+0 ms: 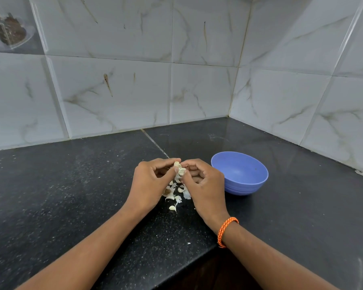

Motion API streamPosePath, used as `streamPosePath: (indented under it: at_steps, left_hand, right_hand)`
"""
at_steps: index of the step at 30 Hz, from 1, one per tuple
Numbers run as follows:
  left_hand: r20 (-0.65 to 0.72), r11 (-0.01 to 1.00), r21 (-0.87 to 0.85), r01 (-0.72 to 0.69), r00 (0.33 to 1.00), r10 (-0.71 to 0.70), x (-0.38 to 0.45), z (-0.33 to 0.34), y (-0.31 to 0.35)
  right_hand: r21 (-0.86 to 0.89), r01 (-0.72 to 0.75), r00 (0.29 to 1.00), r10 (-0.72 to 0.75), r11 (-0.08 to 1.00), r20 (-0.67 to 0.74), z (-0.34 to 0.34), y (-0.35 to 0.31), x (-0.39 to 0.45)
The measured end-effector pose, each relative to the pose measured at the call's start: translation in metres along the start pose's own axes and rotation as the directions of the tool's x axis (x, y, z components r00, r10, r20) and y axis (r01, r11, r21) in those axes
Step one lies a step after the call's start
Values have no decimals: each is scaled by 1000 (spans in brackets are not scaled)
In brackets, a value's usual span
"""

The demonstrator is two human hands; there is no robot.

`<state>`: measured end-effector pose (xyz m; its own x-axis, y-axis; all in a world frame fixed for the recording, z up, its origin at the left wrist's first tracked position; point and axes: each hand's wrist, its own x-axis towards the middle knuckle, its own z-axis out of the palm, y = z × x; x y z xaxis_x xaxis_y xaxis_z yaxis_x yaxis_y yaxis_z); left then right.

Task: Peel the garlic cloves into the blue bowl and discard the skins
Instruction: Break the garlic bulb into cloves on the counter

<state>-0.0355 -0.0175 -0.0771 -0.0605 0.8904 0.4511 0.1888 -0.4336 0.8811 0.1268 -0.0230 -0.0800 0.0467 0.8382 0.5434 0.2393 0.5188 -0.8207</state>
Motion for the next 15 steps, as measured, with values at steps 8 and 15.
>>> streamPosePath:
  at_steps: [8,15]
  left_hand:
    - [-22,1000,-3,7,1000,-7,-1,0,1]
    - [-20,997,-51,59,998,-61,-3,2,4]
  right_hand:
    - [-40,6,1000,-6,999,16,1,0,2]
    - [-6,-32,999,32,999,18,-1,1,3]
